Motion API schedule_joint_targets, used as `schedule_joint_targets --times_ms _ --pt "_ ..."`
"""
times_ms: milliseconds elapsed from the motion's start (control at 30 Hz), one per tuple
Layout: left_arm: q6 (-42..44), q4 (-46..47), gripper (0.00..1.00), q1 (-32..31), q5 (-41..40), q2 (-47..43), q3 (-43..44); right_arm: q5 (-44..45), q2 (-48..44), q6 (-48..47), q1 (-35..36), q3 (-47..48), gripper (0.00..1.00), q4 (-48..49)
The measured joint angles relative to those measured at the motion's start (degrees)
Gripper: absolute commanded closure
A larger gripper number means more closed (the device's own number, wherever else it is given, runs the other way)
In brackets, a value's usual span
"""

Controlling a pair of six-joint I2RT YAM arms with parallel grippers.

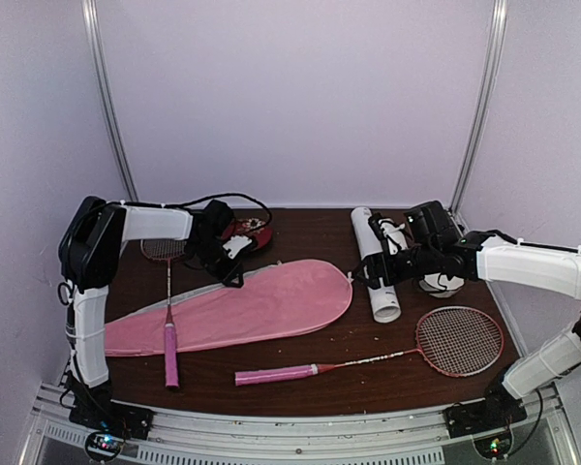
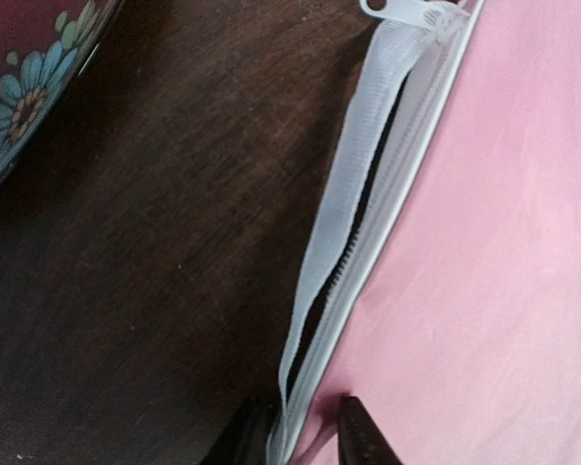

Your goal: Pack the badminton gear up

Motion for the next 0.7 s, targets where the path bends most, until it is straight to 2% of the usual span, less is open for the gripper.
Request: schedule_joint_targets --times_ms 200,467,700 --pt "0.70 0.39 1.00 -0.02 0.98 0.31 0.09 0.02 0.09 -0.24 0.00 0.00 0.22 -0.09" --pt "0.55 3.85 1.00 -0.04 4.46 -0.61 -2.01 0.02 0.13 -0.46 0.00 0.00 0.22 -0.57" --pt "-1.20 9.16 1.00 -0.83 9.22 -7.19 -7.30 0.04 0.11 -0.42 0.00 0.00 0.22 -0.63"
